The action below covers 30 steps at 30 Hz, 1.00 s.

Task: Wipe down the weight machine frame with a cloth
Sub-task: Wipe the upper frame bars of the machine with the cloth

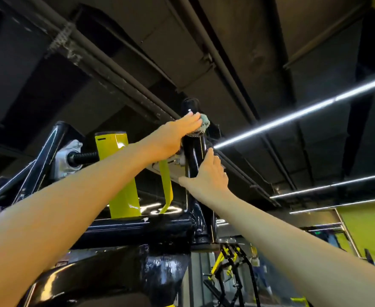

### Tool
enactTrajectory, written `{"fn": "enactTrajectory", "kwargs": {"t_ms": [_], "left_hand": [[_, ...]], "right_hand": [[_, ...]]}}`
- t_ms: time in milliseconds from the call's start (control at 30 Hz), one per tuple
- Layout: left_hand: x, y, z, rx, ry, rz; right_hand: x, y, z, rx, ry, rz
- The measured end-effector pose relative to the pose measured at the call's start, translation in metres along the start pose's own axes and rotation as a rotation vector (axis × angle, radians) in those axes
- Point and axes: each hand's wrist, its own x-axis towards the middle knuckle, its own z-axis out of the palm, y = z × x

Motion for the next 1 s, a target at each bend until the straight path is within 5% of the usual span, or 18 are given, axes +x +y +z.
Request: {"fn": "enactTrajectory", "kwargs": {"t_ms": [100,267,500,733,1000], "left_hand": [[0.010,-0.001,-0.006,0.063,-0.008,-0.066],[0.000,-0.007,-0.009,0.067,-0.246,-0.053],[0.045,0.013,-0.011,0.178,0.046,-0.180],[0.012,-0.010,-0.012,0.138,-0.174,-0.267],[0.052,-0.004,-0.015,-0.225,0.358,-0.807]], "right_hand": [[0.001,0.001,-0.001,-0.009,-0.057,-0.020],[0.003,0.002,0.001,0.061,-0.063,-0.021],[0.001,0.001,0.002,0.101,-0.077,-0.033],[-0.001,0.003,0.003,0.163,-0.070,-0.027],[-0.001,0.003,0.001,0.160,-0.073,-0.051]]}}
